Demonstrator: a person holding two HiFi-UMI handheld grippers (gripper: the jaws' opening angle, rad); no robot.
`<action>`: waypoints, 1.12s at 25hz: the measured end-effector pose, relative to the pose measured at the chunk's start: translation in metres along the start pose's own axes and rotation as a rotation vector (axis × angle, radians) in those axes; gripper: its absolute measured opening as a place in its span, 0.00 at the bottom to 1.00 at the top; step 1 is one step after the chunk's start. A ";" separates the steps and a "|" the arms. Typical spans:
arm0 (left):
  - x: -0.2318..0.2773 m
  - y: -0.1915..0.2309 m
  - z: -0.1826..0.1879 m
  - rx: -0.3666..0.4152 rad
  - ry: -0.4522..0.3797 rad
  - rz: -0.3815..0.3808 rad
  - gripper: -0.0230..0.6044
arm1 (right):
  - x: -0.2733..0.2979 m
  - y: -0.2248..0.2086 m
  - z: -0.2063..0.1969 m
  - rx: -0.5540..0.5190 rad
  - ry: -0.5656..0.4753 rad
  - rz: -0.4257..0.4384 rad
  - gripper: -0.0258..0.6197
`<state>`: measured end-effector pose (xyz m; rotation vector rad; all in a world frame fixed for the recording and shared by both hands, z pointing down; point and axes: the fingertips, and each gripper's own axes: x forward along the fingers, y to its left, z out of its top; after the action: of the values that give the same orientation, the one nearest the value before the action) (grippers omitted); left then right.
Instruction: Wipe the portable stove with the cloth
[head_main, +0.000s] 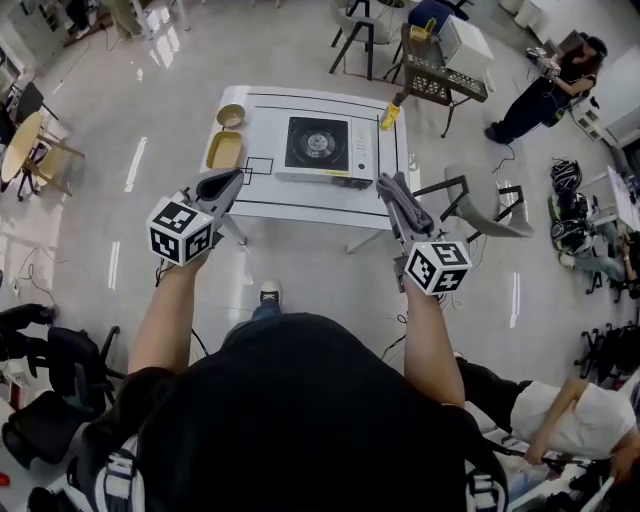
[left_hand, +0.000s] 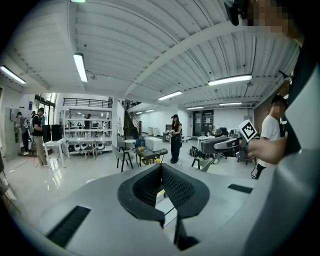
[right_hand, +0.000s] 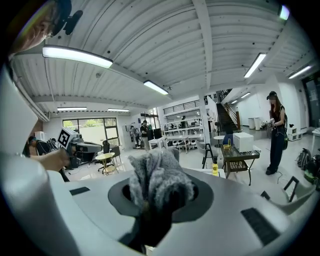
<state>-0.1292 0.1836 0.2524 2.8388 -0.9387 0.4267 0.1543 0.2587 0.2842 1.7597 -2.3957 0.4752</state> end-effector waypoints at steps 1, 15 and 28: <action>0.008 0.011 0.000 -0.002 0.001 -0.009 0.07 | 0.012 -0.002 0.001 0.001 0.007 -0.005 0.22; 0.090 0.118 0.003 -0.027 0.029 -0.120 0.07 | 0.114 -0.027 0.017 0.040 0.057 -0.100 0.22; 0.128 0.176 0.004 -0.015 0.051 -0.195 0.07 | 0.164 -0.034 0.015 0.076 0.075 -0.173 0.22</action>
<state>-0.1355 -0.0302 0.2923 2.8552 -0.6445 0.4636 0.1364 0.0957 0.3231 1.9235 -2.1782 0.6054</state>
